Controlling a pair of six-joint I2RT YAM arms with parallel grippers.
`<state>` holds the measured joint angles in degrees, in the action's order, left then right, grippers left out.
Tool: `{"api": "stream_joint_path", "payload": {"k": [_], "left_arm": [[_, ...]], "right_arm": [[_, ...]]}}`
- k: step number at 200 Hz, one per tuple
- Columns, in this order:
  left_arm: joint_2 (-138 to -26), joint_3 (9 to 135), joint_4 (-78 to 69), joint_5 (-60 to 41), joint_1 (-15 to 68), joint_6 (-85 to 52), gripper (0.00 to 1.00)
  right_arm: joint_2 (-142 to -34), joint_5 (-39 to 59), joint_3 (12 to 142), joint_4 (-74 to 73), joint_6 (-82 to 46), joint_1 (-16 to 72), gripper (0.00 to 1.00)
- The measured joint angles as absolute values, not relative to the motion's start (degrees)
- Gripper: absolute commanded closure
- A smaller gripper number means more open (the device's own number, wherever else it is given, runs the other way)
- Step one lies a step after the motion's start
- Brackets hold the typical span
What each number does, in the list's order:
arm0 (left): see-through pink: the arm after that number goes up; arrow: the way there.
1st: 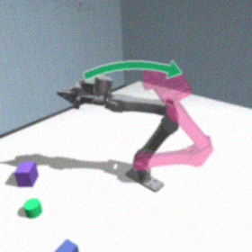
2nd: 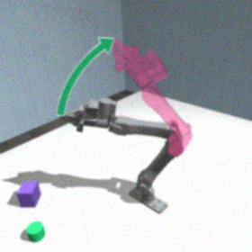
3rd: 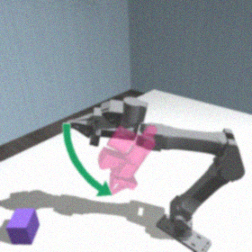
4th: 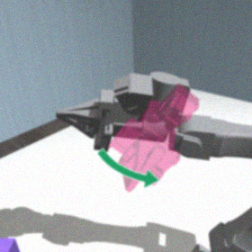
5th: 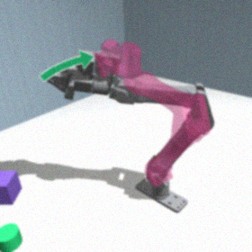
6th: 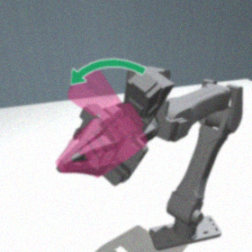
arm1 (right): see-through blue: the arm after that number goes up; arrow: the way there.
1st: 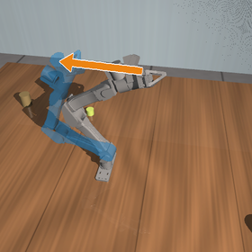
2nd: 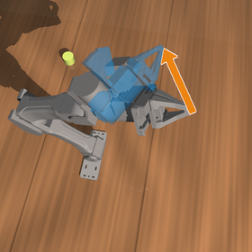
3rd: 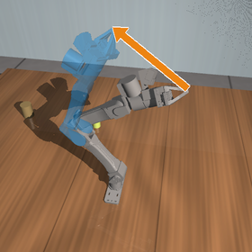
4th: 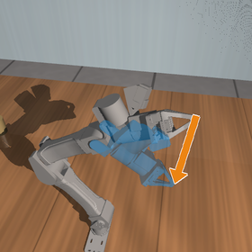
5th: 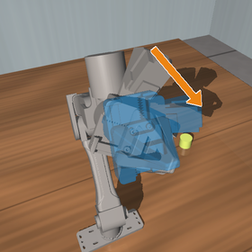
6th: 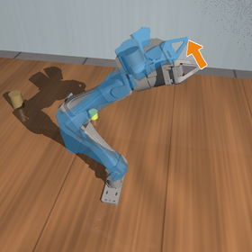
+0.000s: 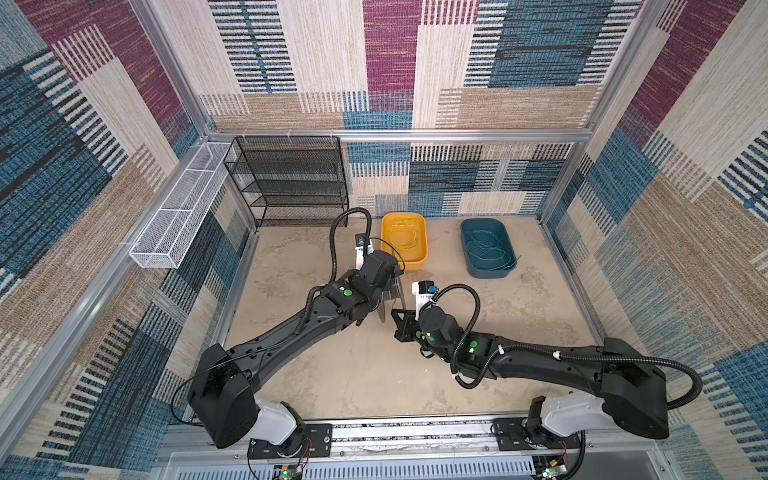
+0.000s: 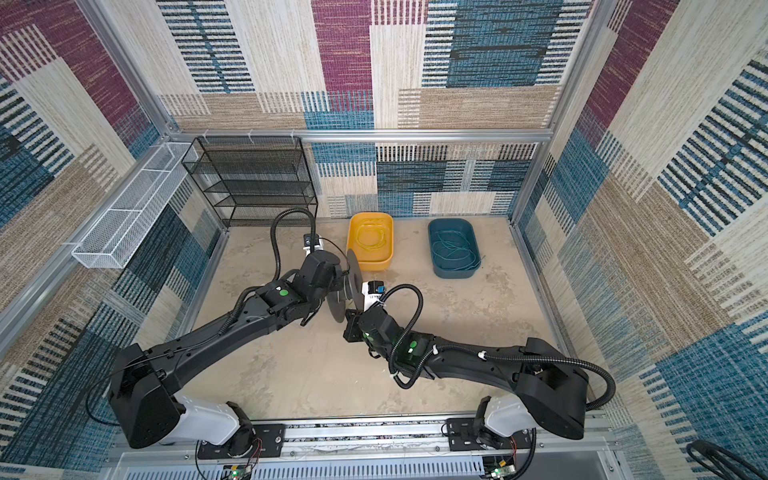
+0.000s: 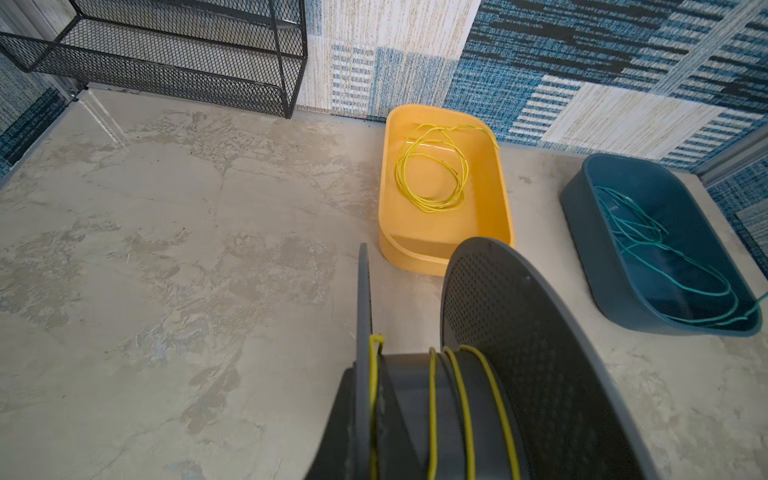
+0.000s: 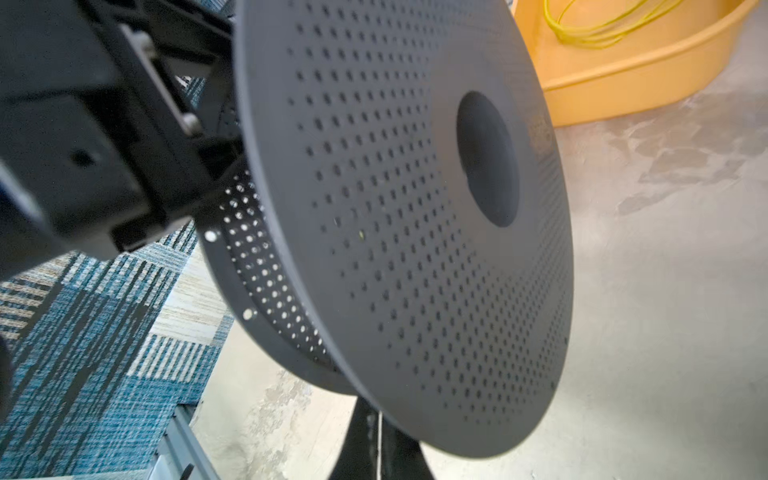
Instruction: Wrap the cables
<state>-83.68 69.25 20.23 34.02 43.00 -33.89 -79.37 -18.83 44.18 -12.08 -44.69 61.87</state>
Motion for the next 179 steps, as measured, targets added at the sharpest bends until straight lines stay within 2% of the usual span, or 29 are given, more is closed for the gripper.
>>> {"api": "stream_joint_path", "payload": {"k": [106, 179], "left_arm": [[-88.88, 73.54, 24.32, 29.45, 43.18, -31.31, 1.0], [-89.06, 71.55, 21.52, 31.68, 45.91, -25.28, 1.0]], "right_arm": [[-79.81, -24.67, 49.19, -3.42, -30.28, 63.0, 1.0], [-82.74, -27.33, 52.6, -0.23, -22.5, 63.13, 1.0]]}}
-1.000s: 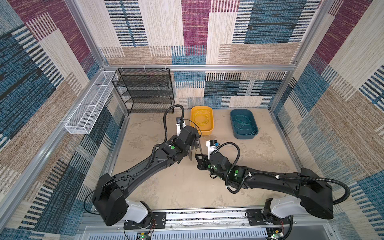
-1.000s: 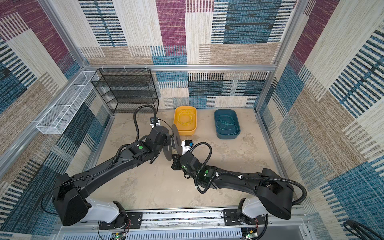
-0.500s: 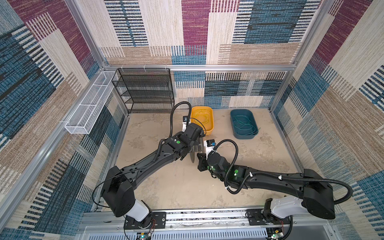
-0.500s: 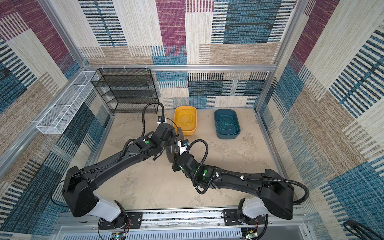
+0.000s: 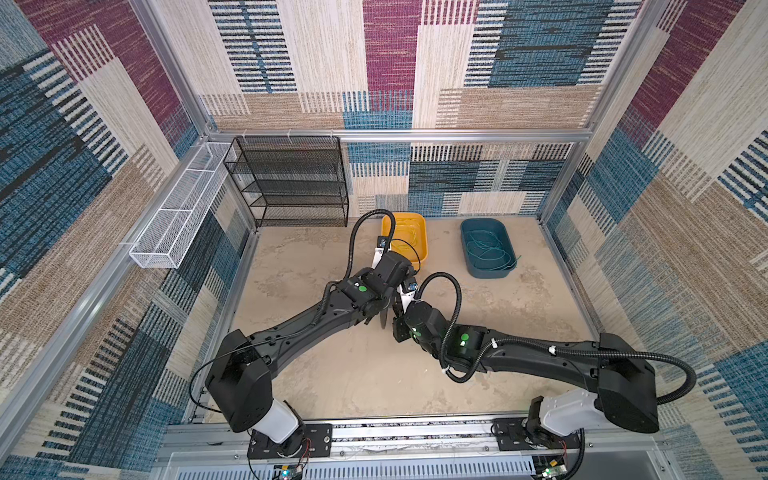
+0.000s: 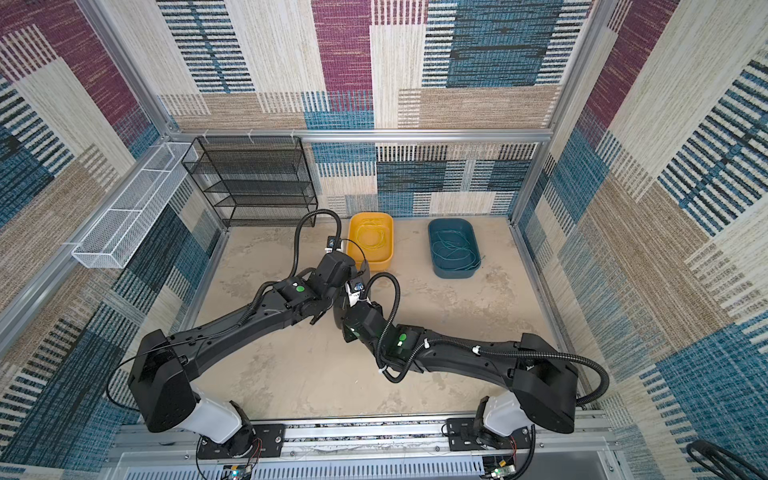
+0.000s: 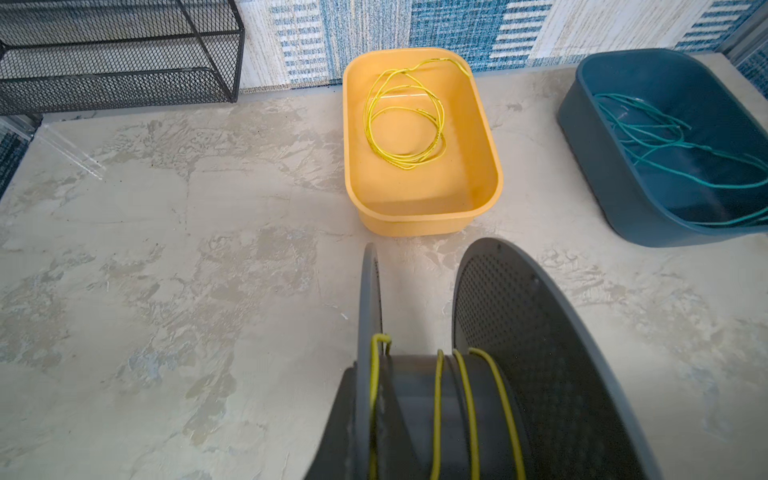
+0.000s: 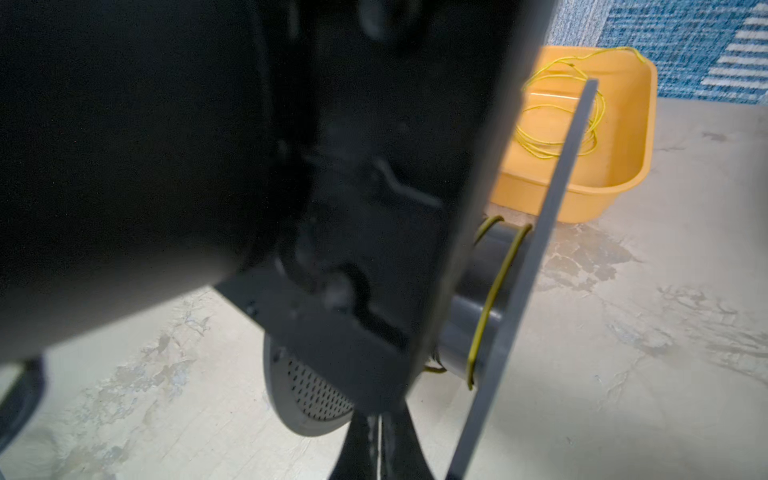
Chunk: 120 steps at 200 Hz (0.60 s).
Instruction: Wrap the cables
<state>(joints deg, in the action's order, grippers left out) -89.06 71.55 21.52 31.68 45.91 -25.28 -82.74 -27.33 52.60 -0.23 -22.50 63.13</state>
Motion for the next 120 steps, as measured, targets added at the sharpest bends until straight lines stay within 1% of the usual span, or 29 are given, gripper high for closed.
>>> {"api": "stream_joint_path", "payload": {"k": [63, 120], "left_arm": [[-86.52, 65.54, 14.26, 31.92, 47.31, -23.64, 1.0], [-85.73, 63.37, 11.84, 31.33, 48.45, -22.74, 1.0]], "right_arm": [[-83.02, -28.64, 52.27, 0.91, -18.17, 63.37, 1.0], [-83.22, -28.34, 51.03, -0.67, -18.0, 62.87, 1.0]]}}
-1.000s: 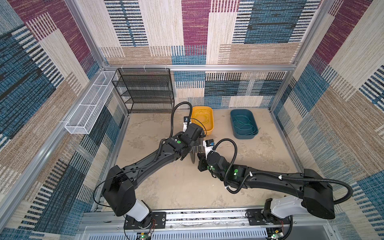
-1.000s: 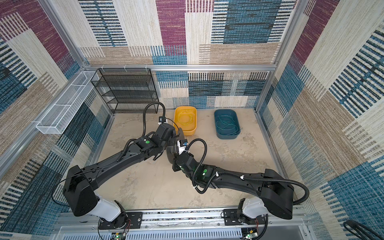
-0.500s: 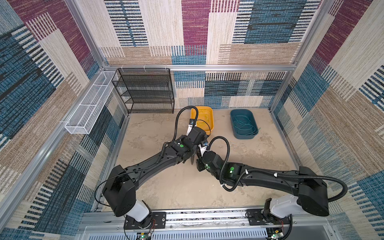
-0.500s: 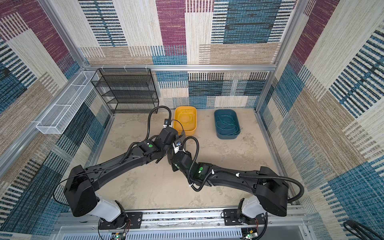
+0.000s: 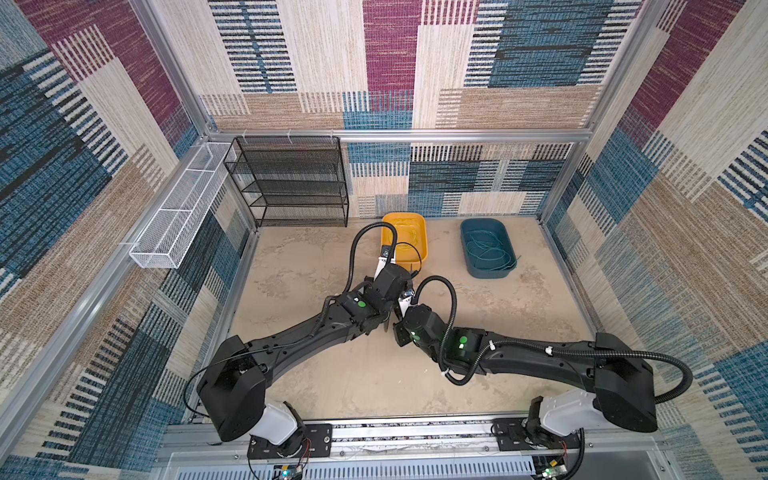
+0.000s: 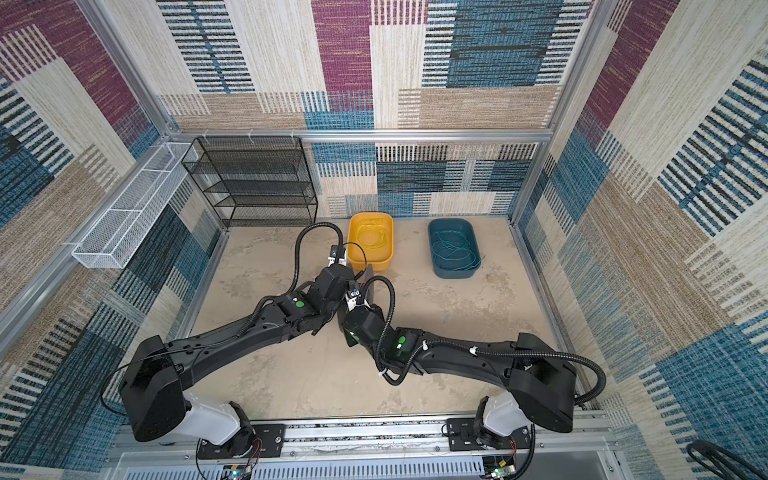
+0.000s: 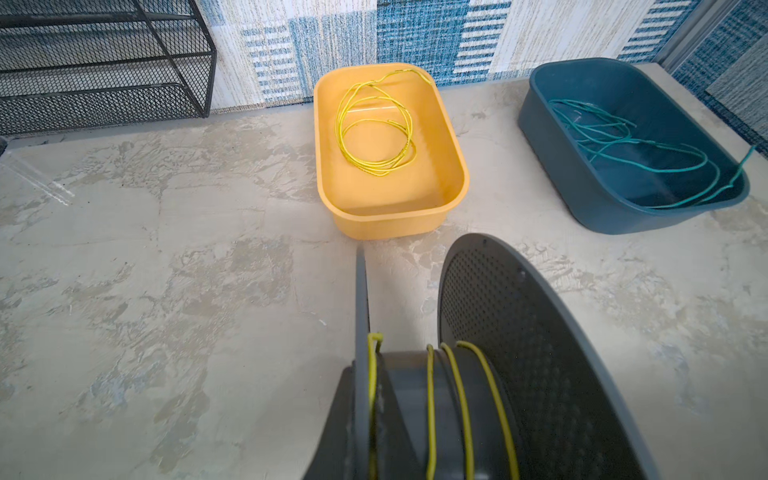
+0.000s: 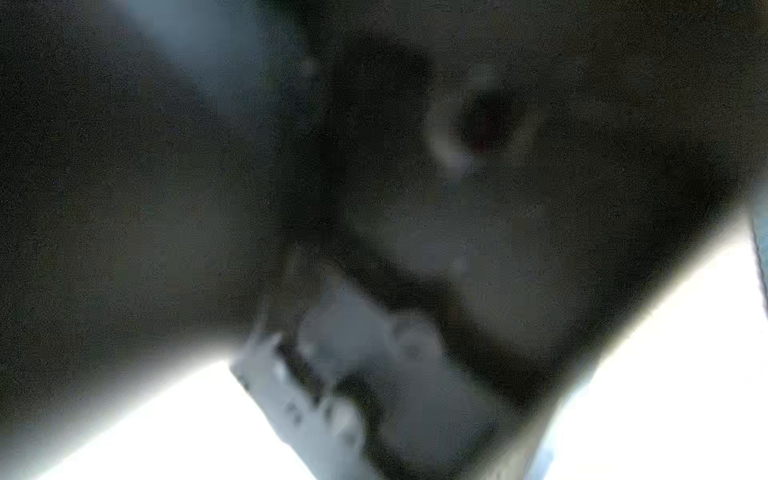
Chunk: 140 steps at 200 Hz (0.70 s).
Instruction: Wrap the cables
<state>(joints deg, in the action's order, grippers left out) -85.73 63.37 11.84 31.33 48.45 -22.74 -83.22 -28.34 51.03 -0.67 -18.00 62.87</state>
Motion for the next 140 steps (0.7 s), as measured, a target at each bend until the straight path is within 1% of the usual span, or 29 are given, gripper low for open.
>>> {"api": "stream_joint_path", "payload": {"k": [67, 79, 140], "left_arm": [[-85.47, 62.0, 9.82, 31.64, 48.88, -22.59, 1.0], [-85.32, 61.63, 9.5, 31.9, 49.19, -22.61, 1.0], [-85.25, 61.1, 7.81, 34.46, 49.93, -22.83, 1.0]], "right_arm": [[-82.46, -25.41, 49.39, -2.28, -16.08, 60.93, 1.0], [-82.28, -25.06, 49.21, -2.87, -18.11, 60.2, 1.0], [-82.06, -23.2, 49.17, -3.79, -19.49, 58.94, 1.0]]}}
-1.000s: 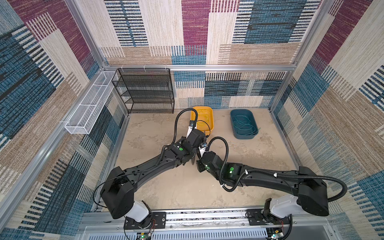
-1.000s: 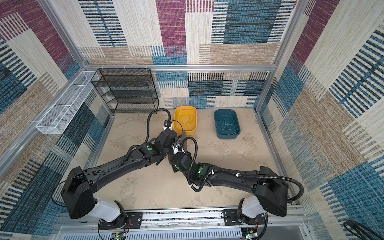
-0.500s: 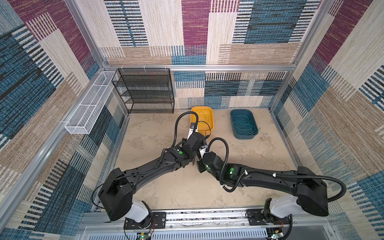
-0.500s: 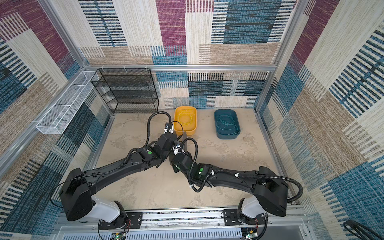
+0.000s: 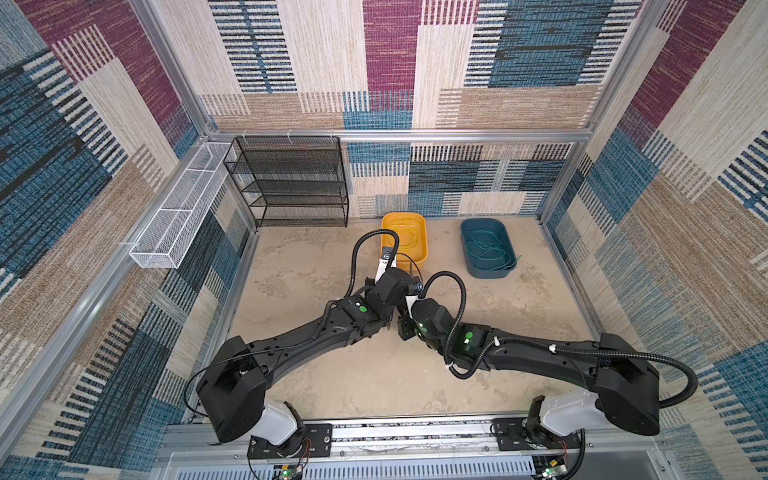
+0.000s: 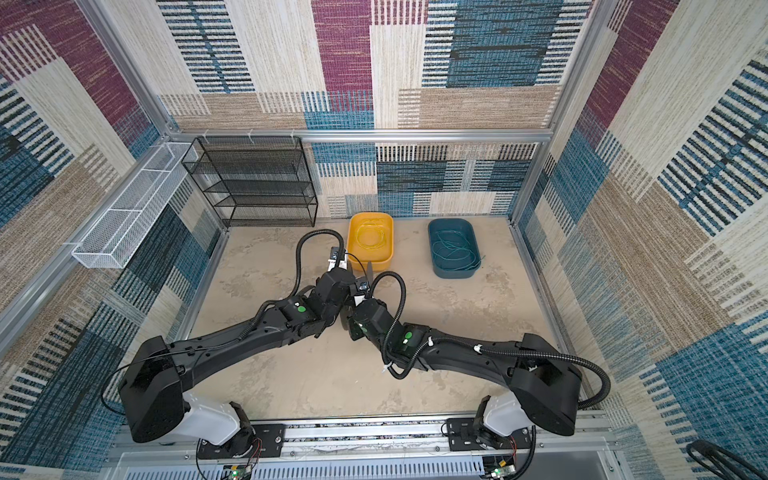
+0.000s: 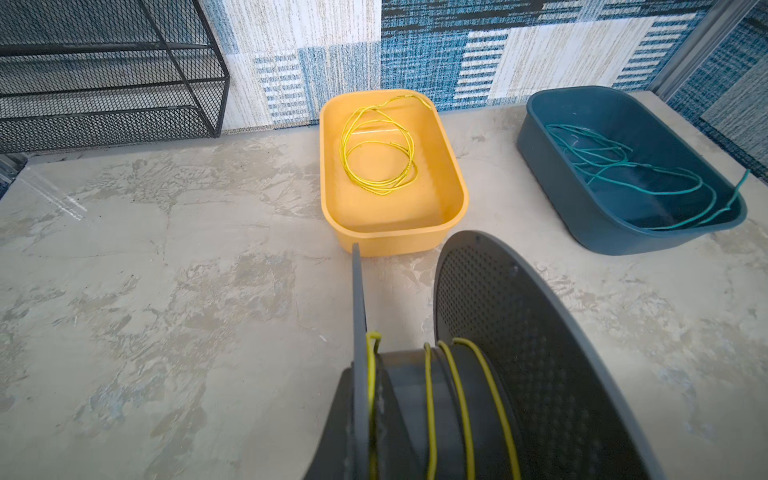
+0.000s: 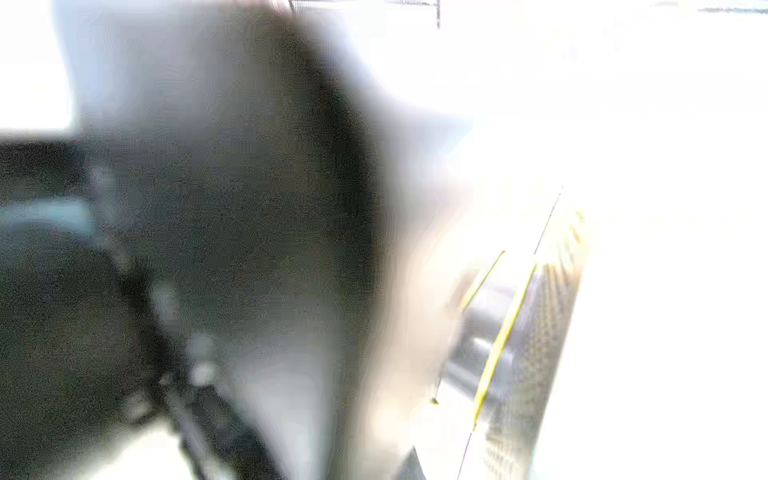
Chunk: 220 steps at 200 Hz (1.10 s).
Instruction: Wrap the cables
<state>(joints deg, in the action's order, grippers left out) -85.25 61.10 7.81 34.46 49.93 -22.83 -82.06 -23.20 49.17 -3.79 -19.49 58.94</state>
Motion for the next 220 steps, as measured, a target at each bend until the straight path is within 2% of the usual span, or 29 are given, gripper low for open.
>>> {"api": "stream_joint_path", "payload": {"k": [145, 181, 220], "left_arm": [[-87.7, 64.38, 9.5, 34.0, 50.74, -22.81, 1.0], [-88.23, 64.95, 10.11, 34.04, 50.74, -22.83, 1.0], [-89.69, 66.22, 13.74, 35.4, 49.91, -22.83, 1.0]], "right_arm": [[-78.85, -22.92, 47.16, -3.09, -21.65, 58.26, 0.99], [-78.65, -22.52, 46.83, -3.14, -21.91, 58.04, 0.92], [-77.52, -21.06, 46.44, -3.55, -20.95, 58.0, 0.79]]}}
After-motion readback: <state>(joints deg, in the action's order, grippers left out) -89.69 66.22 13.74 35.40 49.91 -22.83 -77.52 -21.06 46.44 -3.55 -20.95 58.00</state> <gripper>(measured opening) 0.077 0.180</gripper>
